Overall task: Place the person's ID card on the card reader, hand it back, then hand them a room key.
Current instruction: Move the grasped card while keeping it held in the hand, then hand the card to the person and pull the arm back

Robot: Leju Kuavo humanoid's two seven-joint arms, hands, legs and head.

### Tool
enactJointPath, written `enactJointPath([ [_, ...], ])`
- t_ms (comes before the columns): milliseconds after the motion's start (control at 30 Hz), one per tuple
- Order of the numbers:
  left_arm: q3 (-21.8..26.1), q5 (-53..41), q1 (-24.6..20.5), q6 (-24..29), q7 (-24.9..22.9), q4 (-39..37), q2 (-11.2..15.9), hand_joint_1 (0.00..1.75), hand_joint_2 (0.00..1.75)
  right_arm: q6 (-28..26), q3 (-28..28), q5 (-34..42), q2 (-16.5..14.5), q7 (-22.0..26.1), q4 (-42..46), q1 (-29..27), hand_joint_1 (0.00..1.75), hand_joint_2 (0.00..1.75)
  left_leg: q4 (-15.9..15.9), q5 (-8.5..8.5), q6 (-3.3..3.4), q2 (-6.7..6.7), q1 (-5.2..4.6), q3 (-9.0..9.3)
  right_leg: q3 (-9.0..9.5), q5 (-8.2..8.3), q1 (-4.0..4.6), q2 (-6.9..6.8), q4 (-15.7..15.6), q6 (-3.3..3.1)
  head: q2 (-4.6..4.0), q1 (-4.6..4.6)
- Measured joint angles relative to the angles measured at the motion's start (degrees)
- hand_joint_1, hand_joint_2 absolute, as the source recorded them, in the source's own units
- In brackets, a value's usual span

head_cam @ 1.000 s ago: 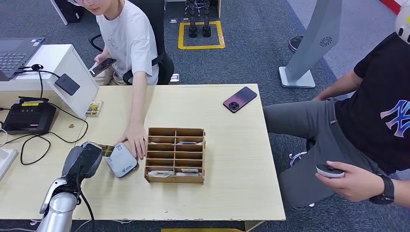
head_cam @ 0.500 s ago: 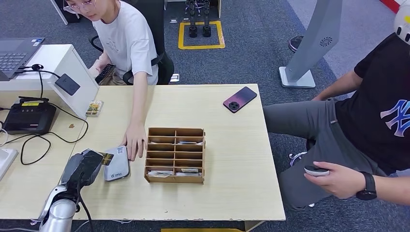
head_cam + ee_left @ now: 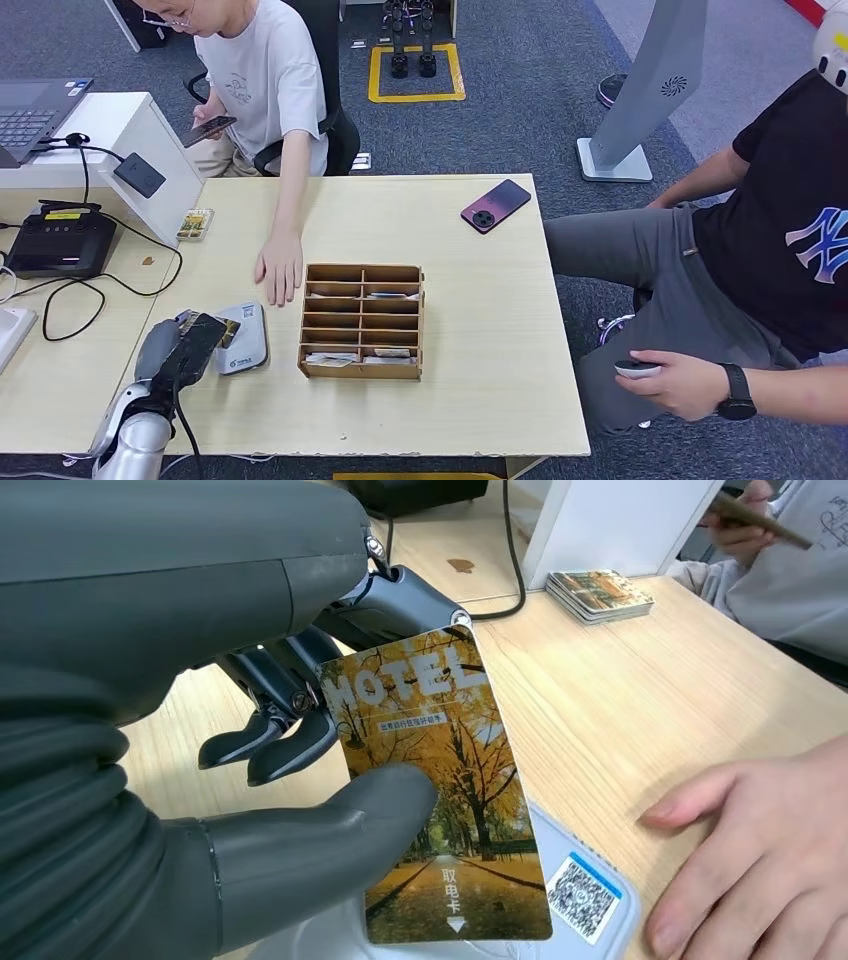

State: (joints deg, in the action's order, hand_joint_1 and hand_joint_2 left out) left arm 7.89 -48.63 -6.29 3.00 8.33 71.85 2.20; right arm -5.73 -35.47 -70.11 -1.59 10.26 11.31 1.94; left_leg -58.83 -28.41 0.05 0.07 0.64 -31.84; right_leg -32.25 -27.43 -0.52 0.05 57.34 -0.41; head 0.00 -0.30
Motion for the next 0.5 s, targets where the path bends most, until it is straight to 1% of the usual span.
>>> enactJointPath([
  [333,0.3,-9.8,-2.4,4.2,-1.9,-6.4,-1.9,1.75,1.75,0.2,-1.3,-1.9,-0.1,0.0,0.1,0.1,0.00,0.00,0.0,0.00,0.01,-0.06,-0.02,0.07,0.15,-0.01,-0.02,-0.13,0.0,0.00,0.00,0.01],
  [500,0.8,-17.0,-3.3,8.0,-4.6,-9.1,-2.7,1.75,1.75,-0.1,-1.5,-2.9,-0.3,0.7,0.1,0.1,0.00,0.00,0.0,0.01,0.03,-0.07,-0.02,0.17,0.26,-0.01,-0.02,-0.15,0.0,0.01,0.00,0.00],
])
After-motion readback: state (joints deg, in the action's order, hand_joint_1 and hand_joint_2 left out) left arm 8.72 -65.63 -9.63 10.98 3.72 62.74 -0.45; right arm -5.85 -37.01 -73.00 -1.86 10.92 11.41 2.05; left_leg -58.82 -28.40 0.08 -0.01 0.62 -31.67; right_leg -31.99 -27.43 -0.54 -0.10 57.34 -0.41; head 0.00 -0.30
